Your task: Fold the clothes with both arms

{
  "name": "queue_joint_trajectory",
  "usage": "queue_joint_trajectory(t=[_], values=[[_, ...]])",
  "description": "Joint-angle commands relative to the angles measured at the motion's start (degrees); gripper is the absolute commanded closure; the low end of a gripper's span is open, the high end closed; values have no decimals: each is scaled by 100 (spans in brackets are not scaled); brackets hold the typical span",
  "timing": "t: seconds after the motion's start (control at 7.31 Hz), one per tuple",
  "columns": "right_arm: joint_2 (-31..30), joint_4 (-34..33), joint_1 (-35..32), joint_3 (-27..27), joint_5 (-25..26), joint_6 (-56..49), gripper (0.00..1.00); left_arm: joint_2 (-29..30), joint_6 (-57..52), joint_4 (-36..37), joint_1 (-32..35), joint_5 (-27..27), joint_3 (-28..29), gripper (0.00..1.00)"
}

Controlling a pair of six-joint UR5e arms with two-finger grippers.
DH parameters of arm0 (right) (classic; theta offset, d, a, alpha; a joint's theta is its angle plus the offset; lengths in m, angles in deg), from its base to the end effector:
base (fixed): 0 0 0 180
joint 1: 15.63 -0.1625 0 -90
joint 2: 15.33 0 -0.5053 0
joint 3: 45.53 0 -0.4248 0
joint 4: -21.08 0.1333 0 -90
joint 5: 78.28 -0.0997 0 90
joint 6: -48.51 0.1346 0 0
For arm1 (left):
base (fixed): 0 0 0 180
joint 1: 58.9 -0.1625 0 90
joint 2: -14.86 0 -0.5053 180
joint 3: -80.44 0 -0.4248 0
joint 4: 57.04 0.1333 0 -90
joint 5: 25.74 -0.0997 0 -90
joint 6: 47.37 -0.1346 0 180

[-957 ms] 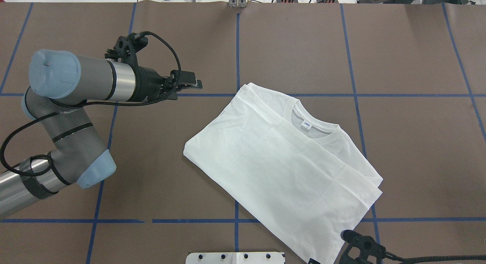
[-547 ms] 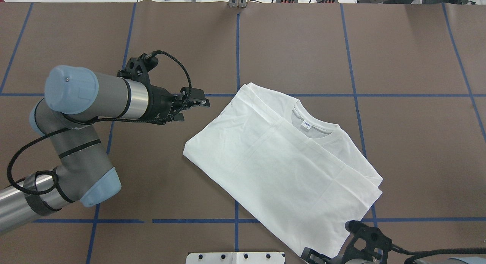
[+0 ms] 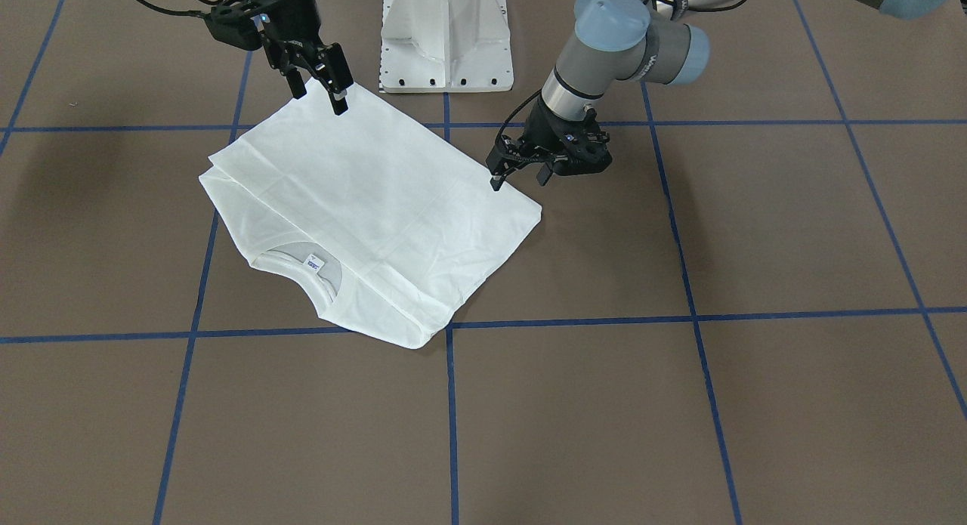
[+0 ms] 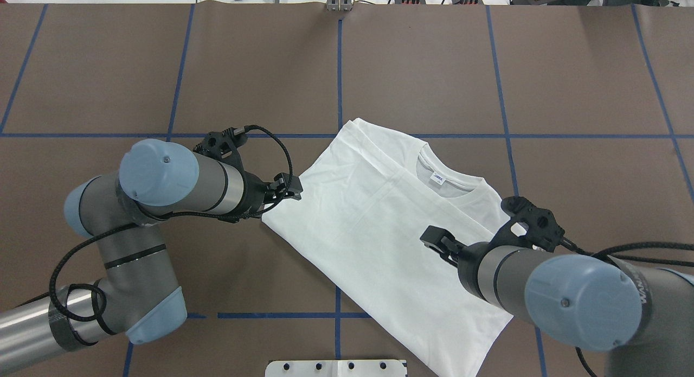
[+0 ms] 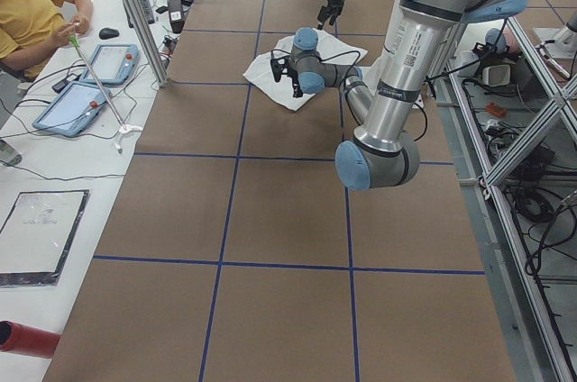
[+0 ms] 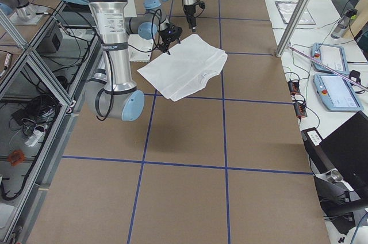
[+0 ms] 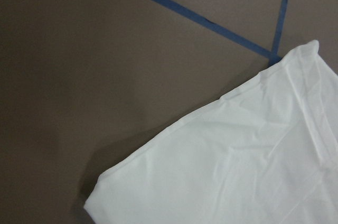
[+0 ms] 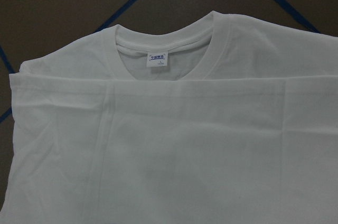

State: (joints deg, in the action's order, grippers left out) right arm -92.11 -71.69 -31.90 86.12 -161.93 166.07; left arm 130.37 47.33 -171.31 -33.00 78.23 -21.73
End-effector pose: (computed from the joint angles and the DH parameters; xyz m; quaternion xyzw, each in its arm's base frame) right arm -0.4642 -0.2898 0.3105 0.0064 -0.4412 0.3574 0.8231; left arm 0.6000 -0.4034 0.3323 -0.0085 0.5213 -0.1642 0.8374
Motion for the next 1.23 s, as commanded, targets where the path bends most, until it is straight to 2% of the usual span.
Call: queue_joint_trajectory(t=[0.0, 0.27, 0.82, 0.96, 1.09], values=[[197, 30, -165, -288, 43, -40, 0, 15, 13, 36, -147, -140, 197, 11], [294, 31, -174, -474, 51, -40, 0, 32, 5, 36, -147, -140, 329, 17], [294, 39, -183, -474, 51, -40, 0, 41, 5, 27, -155, -149, 452, 28], [294, 31, -192, -474, 51, -31, 0, 41, 5, 27, -155, -149, 461, 34], [294, 31, -200, -474, 51, -31, 0, 50, 5, 27, -155, -149, 487, 44]])
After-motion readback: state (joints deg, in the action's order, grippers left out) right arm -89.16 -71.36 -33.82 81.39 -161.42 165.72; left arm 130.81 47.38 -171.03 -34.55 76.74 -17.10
